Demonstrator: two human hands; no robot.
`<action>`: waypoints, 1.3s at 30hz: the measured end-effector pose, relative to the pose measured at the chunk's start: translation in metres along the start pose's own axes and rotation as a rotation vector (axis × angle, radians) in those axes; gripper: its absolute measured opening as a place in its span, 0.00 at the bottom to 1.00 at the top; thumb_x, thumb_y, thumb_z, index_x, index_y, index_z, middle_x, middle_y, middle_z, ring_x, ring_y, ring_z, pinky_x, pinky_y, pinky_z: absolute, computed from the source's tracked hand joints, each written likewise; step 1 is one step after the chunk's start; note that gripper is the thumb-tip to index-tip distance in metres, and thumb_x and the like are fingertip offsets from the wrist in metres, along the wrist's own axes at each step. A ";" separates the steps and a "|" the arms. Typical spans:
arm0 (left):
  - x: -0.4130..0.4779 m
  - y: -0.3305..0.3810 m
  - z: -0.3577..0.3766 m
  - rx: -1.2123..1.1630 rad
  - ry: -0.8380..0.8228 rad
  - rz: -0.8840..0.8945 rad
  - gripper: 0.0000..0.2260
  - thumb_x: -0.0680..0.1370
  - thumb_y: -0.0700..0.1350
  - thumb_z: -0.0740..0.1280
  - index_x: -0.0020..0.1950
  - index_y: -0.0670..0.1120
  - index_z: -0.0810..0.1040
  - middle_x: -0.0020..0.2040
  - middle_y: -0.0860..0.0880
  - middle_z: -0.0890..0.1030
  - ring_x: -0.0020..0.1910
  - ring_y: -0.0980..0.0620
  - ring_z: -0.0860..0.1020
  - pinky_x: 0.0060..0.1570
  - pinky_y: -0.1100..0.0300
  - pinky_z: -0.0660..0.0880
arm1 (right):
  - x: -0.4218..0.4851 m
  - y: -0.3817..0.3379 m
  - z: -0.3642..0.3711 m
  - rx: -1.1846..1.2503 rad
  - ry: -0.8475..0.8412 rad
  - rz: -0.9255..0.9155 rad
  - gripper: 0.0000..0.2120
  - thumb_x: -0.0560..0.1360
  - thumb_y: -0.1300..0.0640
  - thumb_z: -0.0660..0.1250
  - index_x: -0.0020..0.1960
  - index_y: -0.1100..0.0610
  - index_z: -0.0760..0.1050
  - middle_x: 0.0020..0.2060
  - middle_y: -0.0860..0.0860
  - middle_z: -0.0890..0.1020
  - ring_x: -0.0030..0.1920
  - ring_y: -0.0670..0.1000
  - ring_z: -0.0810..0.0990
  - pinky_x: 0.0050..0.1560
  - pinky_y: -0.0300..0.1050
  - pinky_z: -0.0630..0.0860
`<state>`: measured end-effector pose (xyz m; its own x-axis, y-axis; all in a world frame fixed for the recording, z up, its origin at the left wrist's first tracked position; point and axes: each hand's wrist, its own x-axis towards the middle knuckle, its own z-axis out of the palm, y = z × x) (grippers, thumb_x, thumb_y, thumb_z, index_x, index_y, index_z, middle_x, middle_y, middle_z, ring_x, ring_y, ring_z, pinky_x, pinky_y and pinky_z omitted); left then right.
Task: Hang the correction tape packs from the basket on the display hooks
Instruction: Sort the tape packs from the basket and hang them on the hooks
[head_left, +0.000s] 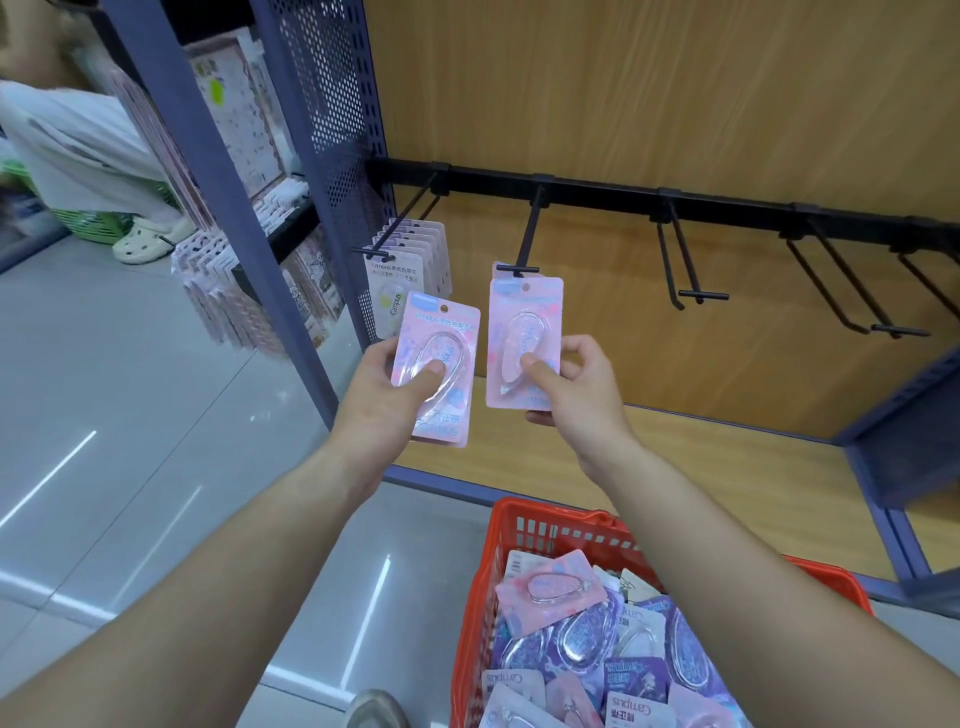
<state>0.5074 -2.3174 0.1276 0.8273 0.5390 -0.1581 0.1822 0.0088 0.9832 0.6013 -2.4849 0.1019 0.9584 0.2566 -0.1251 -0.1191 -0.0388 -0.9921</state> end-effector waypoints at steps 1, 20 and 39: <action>0.000 0.000 -0.001 -0.003 0.003 0.006 0.15 0.81 0.46 0.70 0.67 0.51 0.75 0.54 0.55 0.83 0.53 0.52 0.84 0.52 0.55 0.81 | 0.004 0.000 0.000 -0.030 0.001 -0.007 0.08 0.80 0.55 0.70 0.53 0.53 0.70 0.48 0.48 0.87 0.46 0.51 0.86 0.42 0.50 0.82; 0.002 -0.004 0.001 -0.008 -0.014 0.021 0.17 0.79 0.45 0.73 0.65 0.53 0.73 0.56 0.53 0.84 0.49 0.55 0.85 0.42 0.62 0.80 | 0.045 0.007 0.002 -0.436 0.249 0.028 0.16 0.76 0.45 0.72 0.57 0.51 0.72 0.51 0.46 0.78 0.57 0.54 0.77 0.55 0.50 0.76; 0.011 -0.007 -0.001 0.034 0.062 0.031 0.15 0.79 0.41 0.72 0.65 0.49 0.77 0.56 0.52 0.85 0.54 0.49 0.85 0.54 0.48 0.82 | 0.012 -0.011 0.001 -0.026 -0.011 -0.019 0.10 0.79 0.57 0.71 0.56 0.53 0.72 0.42 0.56 0.85 0.49 0.61 0.86 0.50 0.65 0.81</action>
<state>0.5151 -2.3108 0.1185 0.7983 0.5899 -0.1212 0.1761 -0.0363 0.9837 0.6141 -2.4808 0.1110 0.9575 0.2681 -0.1062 -0.0937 -0.0592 -0.9938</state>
